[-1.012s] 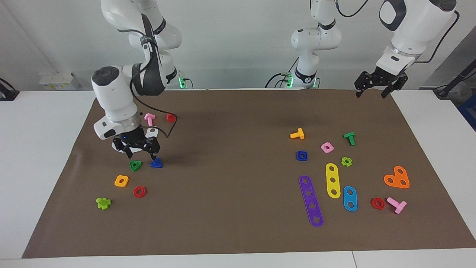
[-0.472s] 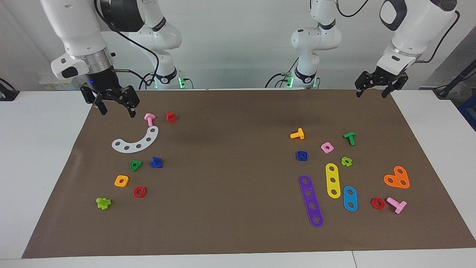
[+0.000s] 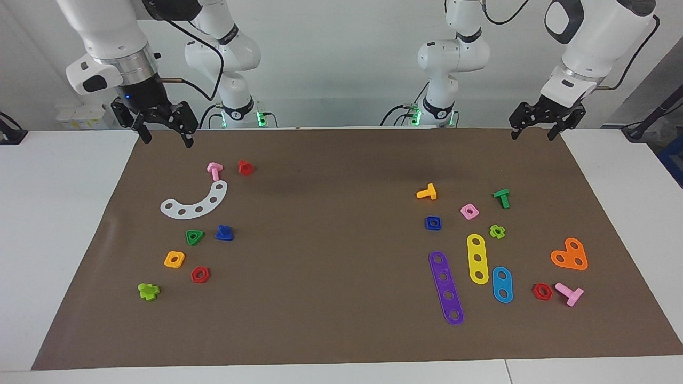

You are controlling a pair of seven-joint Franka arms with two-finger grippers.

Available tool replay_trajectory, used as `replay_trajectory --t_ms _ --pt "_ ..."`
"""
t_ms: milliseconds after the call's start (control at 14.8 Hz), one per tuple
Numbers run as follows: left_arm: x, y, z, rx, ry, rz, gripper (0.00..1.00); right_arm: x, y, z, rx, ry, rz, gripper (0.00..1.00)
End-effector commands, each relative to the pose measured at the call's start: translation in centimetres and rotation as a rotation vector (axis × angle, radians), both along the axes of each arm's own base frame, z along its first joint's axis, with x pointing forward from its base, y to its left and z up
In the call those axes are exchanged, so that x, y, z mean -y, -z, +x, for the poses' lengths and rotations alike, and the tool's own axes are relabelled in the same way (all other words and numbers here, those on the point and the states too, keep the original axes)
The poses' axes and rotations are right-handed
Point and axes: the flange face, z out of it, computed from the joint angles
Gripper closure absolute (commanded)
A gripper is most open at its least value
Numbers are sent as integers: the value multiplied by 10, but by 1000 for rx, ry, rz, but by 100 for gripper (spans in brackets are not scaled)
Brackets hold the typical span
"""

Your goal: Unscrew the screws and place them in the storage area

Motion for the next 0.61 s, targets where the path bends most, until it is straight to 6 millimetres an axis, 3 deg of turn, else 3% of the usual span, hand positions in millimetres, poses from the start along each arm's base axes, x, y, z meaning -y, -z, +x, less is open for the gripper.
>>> replay_trajectory --t_ms 0,270,540 --pt "-1 -6 -3 15 -9 16 0 -5 -3 -2 -15 -35 20 0" --pt "3 -20 9 26 -6 14 0 -5 -2 -9 -56 -40 17 0" --pt "4 -58 14 -29 -8 16 0 -5 1 -11 -64 -35 17 0"
